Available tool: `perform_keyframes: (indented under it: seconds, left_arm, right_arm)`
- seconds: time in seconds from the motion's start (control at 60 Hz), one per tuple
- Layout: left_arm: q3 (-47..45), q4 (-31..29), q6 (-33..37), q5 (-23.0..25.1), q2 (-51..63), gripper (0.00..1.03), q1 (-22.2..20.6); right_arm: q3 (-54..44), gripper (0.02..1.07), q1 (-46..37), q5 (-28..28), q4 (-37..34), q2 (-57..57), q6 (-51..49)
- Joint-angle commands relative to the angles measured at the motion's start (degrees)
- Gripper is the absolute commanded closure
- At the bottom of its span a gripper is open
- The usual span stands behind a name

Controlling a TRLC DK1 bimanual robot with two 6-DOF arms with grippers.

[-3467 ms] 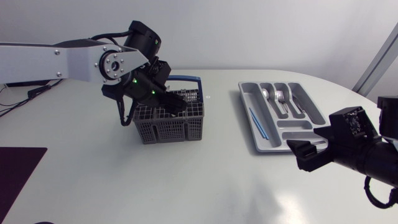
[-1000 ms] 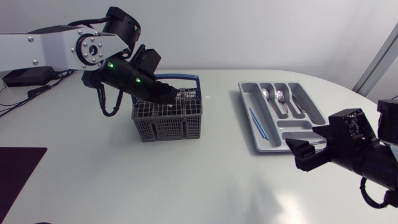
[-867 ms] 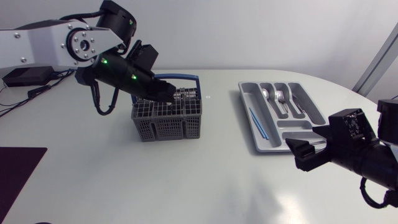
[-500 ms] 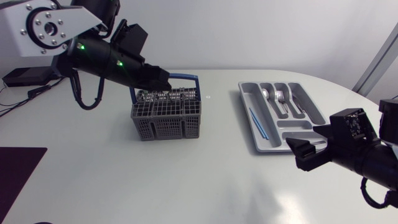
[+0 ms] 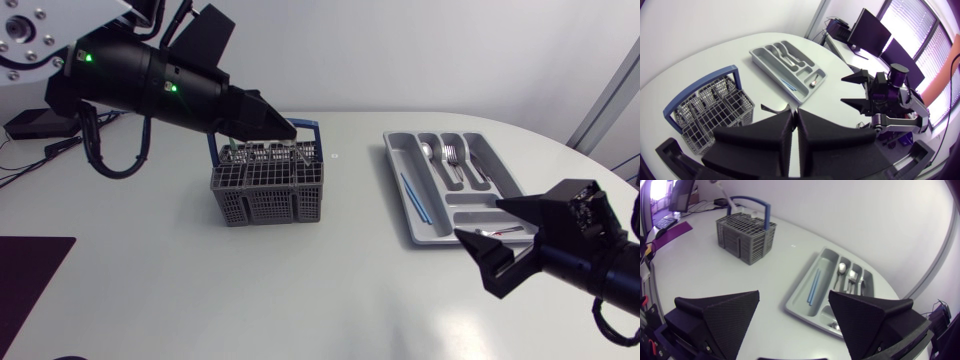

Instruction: Unload the cutlery basket into the drawer organizer.

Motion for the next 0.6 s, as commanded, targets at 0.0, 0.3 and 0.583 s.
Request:
perform_keyframes:
  seconds: [0.0,0.3,0.583]
  left_arm:
    - [-1.3,-0.8,3.4,2.9,1.6,1.00,-0.2]
    - [0.6,-3.3,12.1,7.5,7.2,1.00,-5.6]
    - [6.6,-10.3,20.8,14.2,13.5,1.00,-10.4]
  right_arm:
    - [2.8,0.07,2.0,-2.4,-2.8,0.4,-2.7]
    - [8.5,0.10,13.3,-4.5,-6.1,2.8,-5.6]
    - [9.6,0.10,16.9,-7.4,-3.9,8.9,-11.0]
